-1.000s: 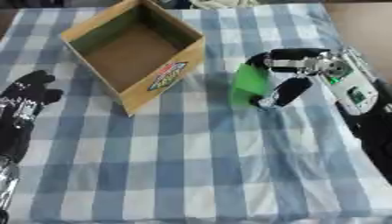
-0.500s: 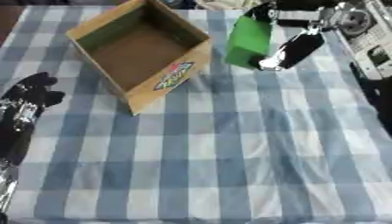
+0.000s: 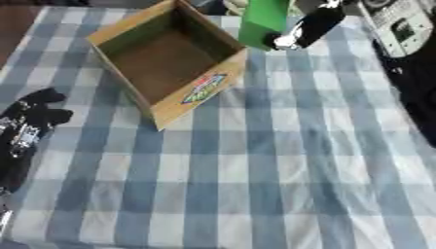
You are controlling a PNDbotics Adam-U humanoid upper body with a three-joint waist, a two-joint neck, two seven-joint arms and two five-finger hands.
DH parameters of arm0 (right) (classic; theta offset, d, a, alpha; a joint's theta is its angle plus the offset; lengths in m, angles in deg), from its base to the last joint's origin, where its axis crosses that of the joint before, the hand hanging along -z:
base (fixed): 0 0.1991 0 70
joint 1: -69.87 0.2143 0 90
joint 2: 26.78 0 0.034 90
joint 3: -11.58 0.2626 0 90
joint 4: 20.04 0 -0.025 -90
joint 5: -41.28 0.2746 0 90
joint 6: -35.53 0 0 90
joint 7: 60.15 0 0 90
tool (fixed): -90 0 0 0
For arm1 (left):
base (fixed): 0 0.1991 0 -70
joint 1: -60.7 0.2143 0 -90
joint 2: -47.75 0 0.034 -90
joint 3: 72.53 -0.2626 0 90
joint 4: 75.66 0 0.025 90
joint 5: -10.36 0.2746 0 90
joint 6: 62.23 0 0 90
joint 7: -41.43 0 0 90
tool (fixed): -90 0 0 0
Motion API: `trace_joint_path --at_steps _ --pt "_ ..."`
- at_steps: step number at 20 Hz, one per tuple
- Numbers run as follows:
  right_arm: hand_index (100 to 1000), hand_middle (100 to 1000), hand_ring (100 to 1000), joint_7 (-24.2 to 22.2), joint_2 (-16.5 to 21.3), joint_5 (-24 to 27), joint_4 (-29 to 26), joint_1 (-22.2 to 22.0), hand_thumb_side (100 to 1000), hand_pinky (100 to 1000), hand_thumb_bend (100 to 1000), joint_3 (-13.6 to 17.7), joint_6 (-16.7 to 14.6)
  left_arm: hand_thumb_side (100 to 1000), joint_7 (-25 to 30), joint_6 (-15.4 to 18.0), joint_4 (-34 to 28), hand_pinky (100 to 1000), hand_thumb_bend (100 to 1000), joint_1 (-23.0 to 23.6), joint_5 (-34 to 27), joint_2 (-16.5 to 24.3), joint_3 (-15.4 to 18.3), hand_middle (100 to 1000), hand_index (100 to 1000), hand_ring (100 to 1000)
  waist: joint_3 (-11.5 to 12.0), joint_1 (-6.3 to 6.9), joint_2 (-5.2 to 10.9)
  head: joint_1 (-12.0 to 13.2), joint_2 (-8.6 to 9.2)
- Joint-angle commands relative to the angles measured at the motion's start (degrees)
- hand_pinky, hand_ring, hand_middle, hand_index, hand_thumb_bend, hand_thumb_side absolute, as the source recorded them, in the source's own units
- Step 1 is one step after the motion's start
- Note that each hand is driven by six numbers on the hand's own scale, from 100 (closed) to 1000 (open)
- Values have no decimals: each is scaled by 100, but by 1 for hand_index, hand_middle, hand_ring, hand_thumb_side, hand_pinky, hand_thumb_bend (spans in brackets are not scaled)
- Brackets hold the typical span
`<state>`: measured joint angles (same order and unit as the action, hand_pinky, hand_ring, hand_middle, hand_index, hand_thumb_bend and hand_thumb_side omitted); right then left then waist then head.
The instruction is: Pick up objects on the table and place them in the box.
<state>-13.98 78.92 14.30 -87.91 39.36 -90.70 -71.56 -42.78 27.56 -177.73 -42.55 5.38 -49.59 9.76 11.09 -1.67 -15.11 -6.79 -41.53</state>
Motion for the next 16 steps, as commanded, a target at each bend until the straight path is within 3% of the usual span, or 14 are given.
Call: trace_joint_path --at_steps 1,9,16 --pt "800 922 888 -3 -30 -207 253 227 434 878 100 120 -5 599 143 10 -50 815 477 -116 -20 32 -84 771 851 717 91 -7 113 -174 101" --pt "816 929 897 -85 -414 -774 893 396 496 889 100 191 -43 601 426 -4 -34 816 473 -258 -29 -62 -296 772 852 718 511 -45 103 -572 162" --pt "822 930 898 -47 -772 -1209 1336 427 546 888 100 227 -139 605 566 -11 -22 817 472 -308 -32 -115 -379 772 852 719 656 -46 73 -648 158"
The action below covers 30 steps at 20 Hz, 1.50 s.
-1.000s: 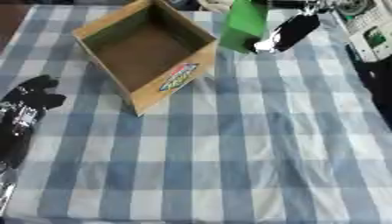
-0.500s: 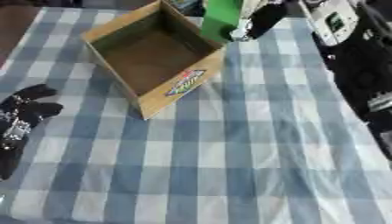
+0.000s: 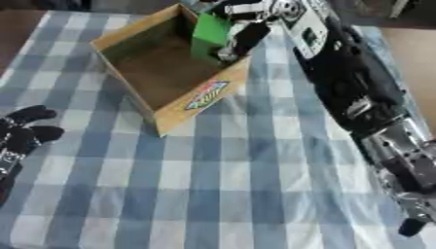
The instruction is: Pick up objects on the table and place them in the box.
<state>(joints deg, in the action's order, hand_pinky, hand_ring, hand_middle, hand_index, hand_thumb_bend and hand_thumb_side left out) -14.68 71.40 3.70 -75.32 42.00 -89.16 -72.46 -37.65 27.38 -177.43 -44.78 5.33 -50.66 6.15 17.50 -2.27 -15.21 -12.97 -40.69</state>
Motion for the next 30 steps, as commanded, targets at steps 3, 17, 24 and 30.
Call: trace_joint_path --at_steps 3,17,24,30 --pt "822 930 897 65 -140 -268 214 143 557 886 100 90 -100 606 91 4 -49 817 471 -98 -30 -25 -36 773 853 719 59 20 76 -32 74" --pt "955 940 897 1094 -294 -917 84 63 650 888 313 11 -439 611 149 -11 -33 818 467 -130 -33 -61 -57 774 854 721 103 28 41 -15 78" --pt "979 965 921 1994 -198 -1803 -498 72 660 913 555 -175 -733 620 147 -13 -33 818 462 -136 -24 -58 -45 775 855 722 23 15 47 23 77" --pt "979 989 940 2188 -102 -2167 -886 76 677 929 655 -259 -695 622 146 -14 -30 819 460 -123 -13 -48 -32 776 855 723 -44 14 80 41 74"
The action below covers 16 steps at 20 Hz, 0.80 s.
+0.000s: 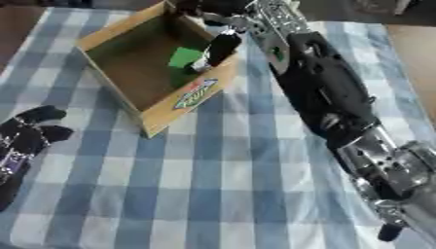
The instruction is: Pick up objects on the table and place them in the box.
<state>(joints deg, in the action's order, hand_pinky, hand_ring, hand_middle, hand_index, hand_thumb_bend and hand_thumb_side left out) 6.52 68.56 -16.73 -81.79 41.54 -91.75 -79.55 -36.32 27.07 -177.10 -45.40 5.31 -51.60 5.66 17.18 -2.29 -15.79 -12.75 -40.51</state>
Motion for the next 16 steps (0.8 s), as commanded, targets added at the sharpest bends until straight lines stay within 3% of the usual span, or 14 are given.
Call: trace_joint_path --at_steps 1,5,7,12,16 --pt "979 991 941 65 198 -133 -285 122 677 930 658 -5 24 622 14 17 -63 819 459 -59 -9 47 19 776 855 723 -24 16 143 23 55" --pt "979 995 944 66 283 -74 -492 119 668 930 652 -7 56 623 5 18 -59 819 458 -42 -2 59 35 777 856 724 -84 25 160 44 50" --pt "977 992 938 81 336 107 -613 110 656 920 608 -3 73 623 -3 19 -57 820 458 -30 3 68 46 777 856 724 -134 30 165 69 47" --pt "970 975 926 72 582 868 -1132 29 531 900 474 -3 198 627 -57 27 -49 820 454 27 28 115 106 777 855 725 -333 49 173 159 24" --pt "968 972 922 -6 868 1729 -1796 -217 514 887 389 25 365 624 -159 42 -50 819 447 66 55 143 208 776 854 728 -563 84 157 289 32"
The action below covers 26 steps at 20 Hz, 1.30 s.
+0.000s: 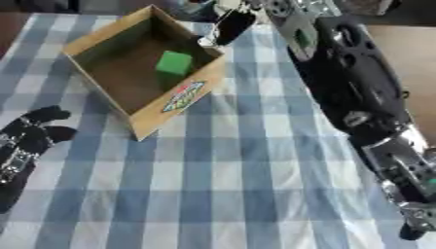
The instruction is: Pick up objects on the table and place them in the box.
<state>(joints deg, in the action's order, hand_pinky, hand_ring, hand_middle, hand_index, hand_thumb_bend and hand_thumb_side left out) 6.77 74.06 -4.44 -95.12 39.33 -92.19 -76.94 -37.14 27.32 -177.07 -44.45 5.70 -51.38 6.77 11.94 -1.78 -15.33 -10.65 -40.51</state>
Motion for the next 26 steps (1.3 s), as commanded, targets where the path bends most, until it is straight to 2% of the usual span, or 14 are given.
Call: trace_joint_path --at_steps 1,4,7,11,13,17,18,19,20,22,26 --pt "968 972 922 -60 404 757 -679 -106 517 886 375 83 162 623 -127 23 -59 818 446 -24 17 124 132 775 854 727 -104 46 106 115 35" --pt "966 968 916 -97 634 1527 -1351 -523 537 870 274 193 424 615 -340 47 -79 815 445 -9 -6 131 240 773 852 725 -302 92 88 254 52" --pt "965 968 917 -2 802 2247 -1994 -1091 553 867 202 379 853 589 -737 97 -135 805 452 -35 1 139 368 762 854 710 -472 125 77 367 62" --pt "970 982 933 69 901 2866 -2577 -1820 573 877 120 565 1381 493 -1396 262 -342 773 513 -179 430 195 493 722 849 673 -646 163 77 474 62" --pt "973 988 940 66 889 2987 -2751 -2096 580 883 100 629 1586 433 -1670 350 -453 740 564 -265 799 225 518 661 814 627 -734 179 84 507 51" --pt "975 991 944 78 802 2948 -3021 -2518 565 891 100 714 1792 396 -1814 314 -544 690 657 -447 1664 245 449 561 695 554 -894 206 105 563 23" --pt "976 991 945 88 768 2889 -3069 -2597 559 892 100 729 1810 389 -1783 272 -553 684 671 -482 1878 242 430 547 681 544 -928 211 111 572 20" --pt "976 992 945 98 726 2831 -3101 -2667 515 892 117 738 1831 378 -1741 237 -566 671 691 -507 2072 230 406 532 666 529 -963 215 117 578 16" --pt "976 992 945 105 685 2796 -3116 -2723 555 892 100 740 1861 371 -1697 209 -576 671 701 -523 2235 219 388 529 661 529 -988 218 121 577 13" --pt "977 996 948 86 617 2756 -3138 -2820 537 892 100 728 1893 305 -1619 187 -602 658 760 -553 2548 212 351 512 645 514 -1035 225 131 576 10" --pt "979 999 949 -19 519 2827 -3119 -2983 475 890 100 722 1954 222 -1649 288 -685 649 785 -589 3042 234 320 503 597 509 -1081 233 149 587 6"
